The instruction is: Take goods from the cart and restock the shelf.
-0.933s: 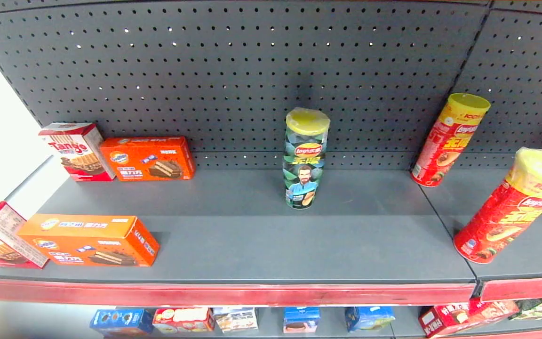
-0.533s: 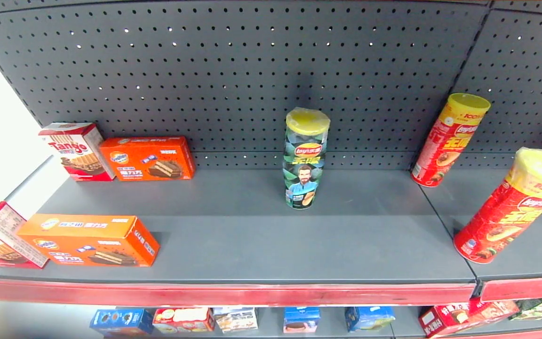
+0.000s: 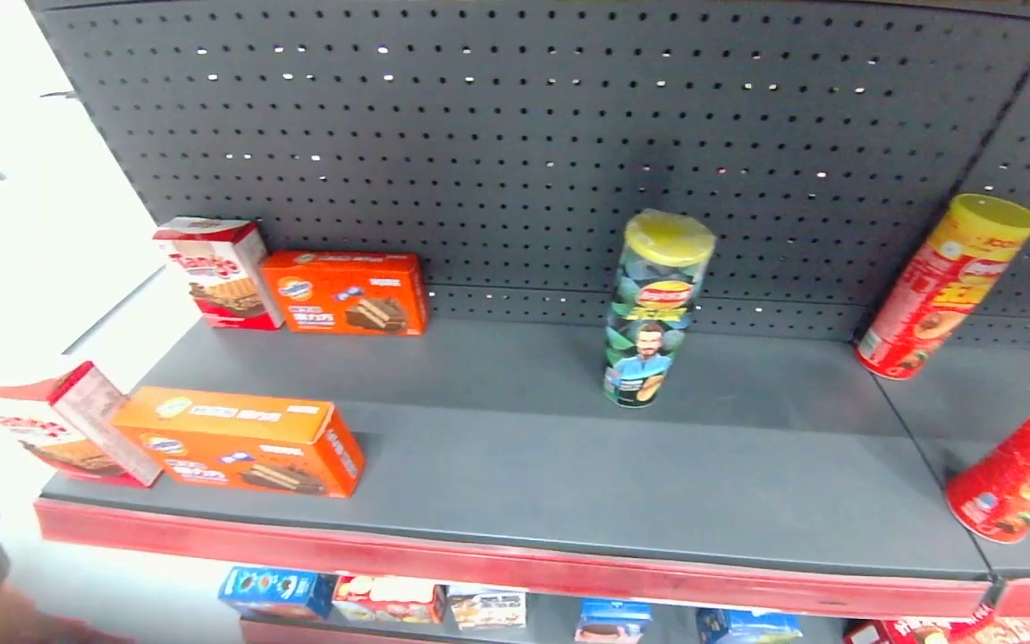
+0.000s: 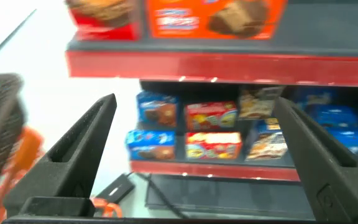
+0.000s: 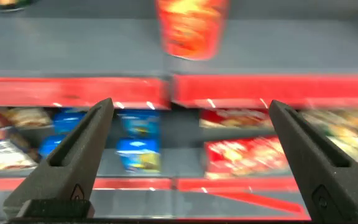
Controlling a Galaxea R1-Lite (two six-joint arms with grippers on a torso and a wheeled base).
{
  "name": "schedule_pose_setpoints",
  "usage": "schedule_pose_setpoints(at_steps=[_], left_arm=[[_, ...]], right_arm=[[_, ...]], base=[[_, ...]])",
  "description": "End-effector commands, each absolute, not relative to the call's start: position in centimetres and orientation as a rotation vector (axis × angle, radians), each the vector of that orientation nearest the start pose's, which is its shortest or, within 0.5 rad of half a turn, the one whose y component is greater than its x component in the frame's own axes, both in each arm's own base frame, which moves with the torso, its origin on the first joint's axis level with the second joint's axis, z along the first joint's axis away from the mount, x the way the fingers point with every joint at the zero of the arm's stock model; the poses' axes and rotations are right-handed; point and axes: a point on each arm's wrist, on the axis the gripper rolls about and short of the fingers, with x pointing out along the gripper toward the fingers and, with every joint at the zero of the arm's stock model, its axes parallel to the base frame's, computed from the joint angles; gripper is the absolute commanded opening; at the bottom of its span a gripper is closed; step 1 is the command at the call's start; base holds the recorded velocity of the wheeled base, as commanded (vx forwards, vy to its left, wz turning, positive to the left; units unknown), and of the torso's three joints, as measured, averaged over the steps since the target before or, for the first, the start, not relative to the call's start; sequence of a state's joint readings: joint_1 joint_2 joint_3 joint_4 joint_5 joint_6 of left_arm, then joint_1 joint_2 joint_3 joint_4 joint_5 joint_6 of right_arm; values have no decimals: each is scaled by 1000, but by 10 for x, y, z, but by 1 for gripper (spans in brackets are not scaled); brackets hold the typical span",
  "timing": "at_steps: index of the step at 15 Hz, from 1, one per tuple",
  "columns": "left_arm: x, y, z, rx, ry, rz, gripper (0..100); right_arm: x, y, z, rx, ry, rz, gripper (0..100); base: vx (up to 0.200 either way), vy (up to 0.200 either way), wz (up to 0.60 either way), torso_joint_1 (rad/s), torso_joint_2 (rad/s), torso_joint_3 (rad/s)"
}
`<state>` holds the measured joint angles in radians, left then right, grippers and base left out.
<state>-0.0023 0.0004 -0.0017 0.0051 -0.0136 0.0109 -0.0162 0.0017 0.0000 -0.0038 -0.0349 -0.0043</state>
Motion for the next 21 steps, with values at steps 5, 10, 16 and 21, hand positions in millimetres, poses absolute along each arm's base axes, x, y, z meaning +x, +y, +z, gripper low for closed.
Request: schedule_pose_setpoints(at_steps=[5, 10, 16, 21], left_arm=[[-23, 0, 75, 14, 3, -18, 100], [-23, 0, 75, 12, 3, -17, 100], [-23, 0, 75, 14, 3, -18, 100], [-24, 0, 137, 110, 27, -8, 100]], right_arm=[[-23, 0, 76, -5, -1, -51, 100], [-23, 0, 76, -3, -3, -52, 100], [-23, 0, 76, -3, -1, -52, 100], [-23, 0, 76, -2, -1, -52, 100]], base=[[0, 0, 600, 2, 4, 0], [0, 0, 360, 0, 0, 2], [0, 0, 0, 0, 0, 0], [0, 0, 0, 0, 0, 0]])
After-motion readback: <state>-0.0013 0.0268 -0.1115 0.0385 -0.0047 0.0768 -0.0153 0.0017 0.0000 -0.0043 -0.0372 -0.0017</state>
